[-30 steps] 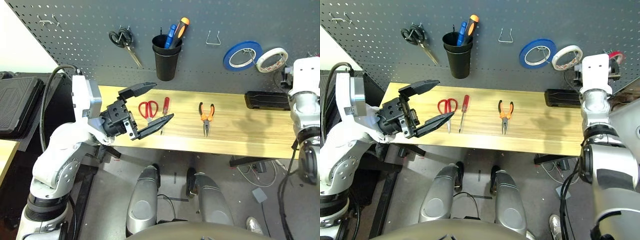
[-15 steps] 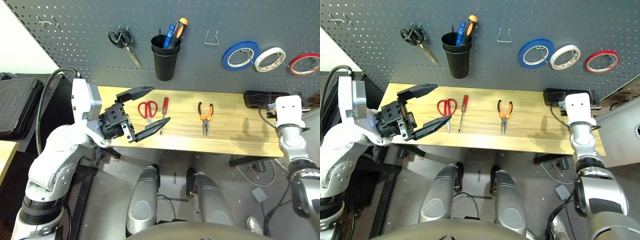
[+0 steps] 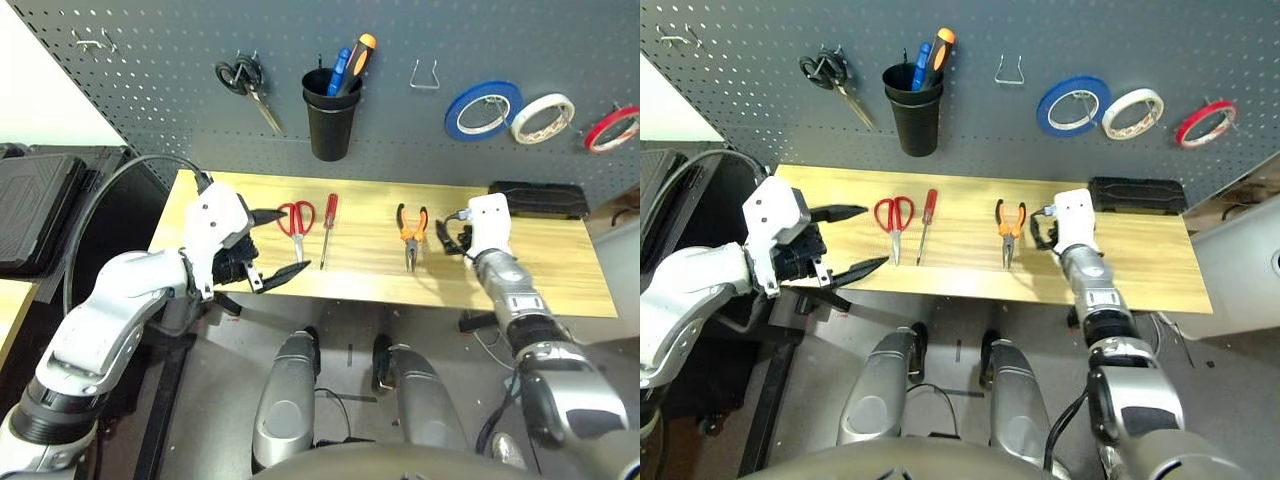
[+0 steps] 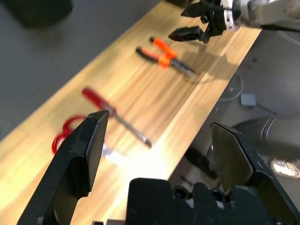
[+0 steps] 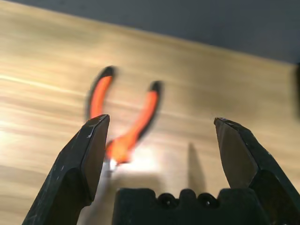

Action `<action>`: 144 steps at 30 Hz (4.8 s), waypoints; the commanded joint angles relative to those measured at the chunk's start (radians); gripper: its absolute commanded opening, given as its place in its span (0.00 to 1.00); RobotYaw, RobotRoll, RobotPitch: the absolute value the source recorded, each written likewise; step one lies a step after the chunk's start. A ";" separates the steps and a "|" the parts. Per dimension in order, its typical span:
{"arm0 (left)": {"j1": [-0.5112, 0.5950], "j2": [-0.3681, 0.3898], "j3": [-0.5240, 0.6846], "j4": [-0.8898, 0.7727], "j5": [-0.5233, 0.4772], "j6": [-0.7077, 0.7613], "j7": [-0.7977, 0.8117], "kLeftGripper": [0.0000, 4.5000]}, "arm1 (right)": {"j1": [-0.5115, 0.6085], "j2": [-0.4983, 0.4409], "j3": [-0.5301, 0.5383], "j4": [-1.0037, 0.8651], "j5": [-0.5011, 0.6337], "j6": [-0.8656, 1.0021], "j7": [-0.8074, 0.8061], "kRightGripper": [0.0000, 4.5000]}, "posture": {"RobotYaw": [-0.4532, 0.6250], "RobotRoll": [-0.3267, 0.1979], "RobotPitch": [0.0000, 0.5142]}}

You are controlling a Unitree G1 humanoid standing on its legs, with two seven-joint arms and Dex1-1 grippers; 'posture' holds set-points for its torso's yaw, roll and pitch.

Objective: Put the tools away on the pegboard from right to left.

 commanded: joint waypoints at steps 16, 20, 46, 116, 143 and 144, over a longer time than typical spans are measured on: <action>0.004 0.041 -0.021 -0.025 0.059 0.127 -0.004 1.00 | -0.268 0.094 -0.098 0.281 0.068 0.343 -0.258 0.99 | 0.83 0.62 0.53; 0.004 0.041 -0.017 -0.034 0.061 0.139 -0.003 1.00 | -0.322 0.094 -0.113 0.375 0.074 0.319 -0.278 0.99 | 0.84 0.62 0.53; 0.025 0.010 0.061 -0.099 0.028 0.161 0.029 1.00 | -0.327 0.089 -0.021 0.508 -0.021 0.092 -0.219 0.47 | 0.88 0.62 0.51; -0.137 -0.164 0.197 -0.136 -0.346 -0.053 0.076 1.00 | -0.251 0.001 0.105 -0.196 -0.325 -0.841 -0.389 0.47 | 0.79 0.62 0.39; -0.103 -0.156 0.211 -0.172 -0.339 -0.047 0.111 1.00 | -0.534 0.008 0.064 0.197 -0.258 -0.846 -0.528 0.47 | 0.83 0.62 0.41; -0.103 -0.155 0.212 -0.172 -0.340 -0.047 0.111 1.00 | -0.539 0.011 0.061 0.210 -0.252 -0.842 -0.528 0.47 | 0.83 0.62 0.41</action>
